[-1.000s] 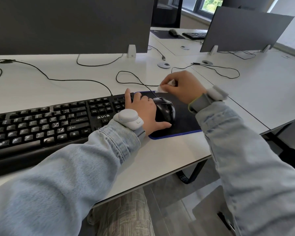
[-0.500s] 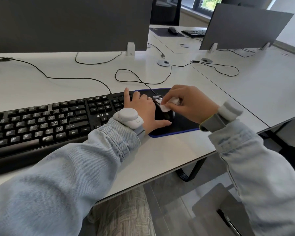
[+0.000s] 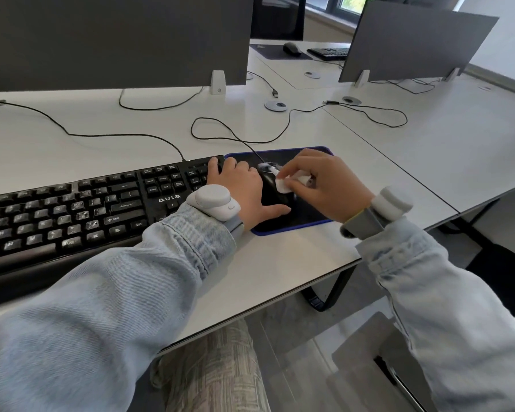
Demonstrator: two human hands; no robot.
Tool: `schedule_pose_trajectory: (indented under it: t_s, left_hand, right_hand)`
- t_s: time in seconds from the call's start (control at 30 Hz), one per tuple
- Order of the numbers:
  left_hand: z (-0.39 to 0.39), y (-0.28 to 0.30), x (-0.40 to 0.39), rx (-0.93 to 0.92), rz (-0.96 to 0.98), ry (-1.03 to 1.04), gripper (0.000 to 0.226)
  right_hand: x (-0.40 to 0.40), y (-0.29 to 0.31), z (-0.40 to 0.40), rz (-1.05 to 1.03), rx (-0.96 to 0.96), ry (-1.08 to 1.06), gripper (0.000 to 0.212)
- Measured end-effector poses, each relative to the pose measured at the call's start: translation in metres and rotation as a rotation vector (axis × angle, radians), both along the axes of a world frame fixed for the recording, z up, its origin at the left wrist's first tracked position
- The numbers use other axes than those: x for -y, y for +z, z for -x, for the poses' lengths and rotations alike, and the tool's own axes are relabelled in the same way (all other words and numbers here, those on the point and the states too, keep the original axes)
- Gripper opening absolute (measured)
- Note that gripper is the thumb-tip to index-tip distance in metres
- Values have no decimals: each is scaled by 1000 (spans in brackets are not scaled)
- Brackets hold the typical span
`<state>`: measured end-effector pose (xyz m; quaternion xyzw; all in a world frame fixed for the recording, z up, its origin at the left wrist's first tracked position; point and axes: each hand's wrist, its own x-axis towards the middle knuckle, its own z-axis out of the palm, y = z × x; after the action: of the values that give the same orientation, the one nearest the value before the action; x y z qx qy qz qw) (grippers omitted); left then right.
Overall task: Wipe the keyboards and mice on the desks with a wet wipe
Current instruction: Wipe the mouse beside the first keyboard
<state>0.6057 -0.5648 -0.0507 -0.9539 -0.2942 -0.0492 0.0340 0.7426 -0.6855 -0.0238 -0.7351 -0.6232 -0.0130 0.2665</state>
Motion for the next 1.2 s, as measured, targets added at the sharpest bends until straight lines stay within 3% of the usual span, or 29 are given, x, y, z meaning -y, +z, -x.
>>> schedule_pose_trajectory:
  t_s: [0.23,0.47,0.7,0.77,0.9,1.0,1.2]
  left_hand:
    - [0,-1,-1,9,-7,-1,89]
    - [-1,-4,-1,8,-1,6,91]
    - [0,-2,0,0,11,-7,88]
    - [1,-2,0,-7,-9,-1,92]
    - [1,-1,-2,22,-4,-9,108]
    - [2,-3,-3,58,17,-57,122]
    - [2,-3,-5,37,21,-106,110]
  right_hand:
    - [-14,13,-4,-99,-6,-81,12]
    - [-46,20,6,156,146,-3,16]
    - [-2,17,14,208,196,76,19]
    - [4,20,10,165,165,62,17]
    - [-1,14,-6,-109,-14,-124,11]
    - [0,-4,-7,-82,-41,-171,7]
    - [25,-7,9,37,44,-81,12]
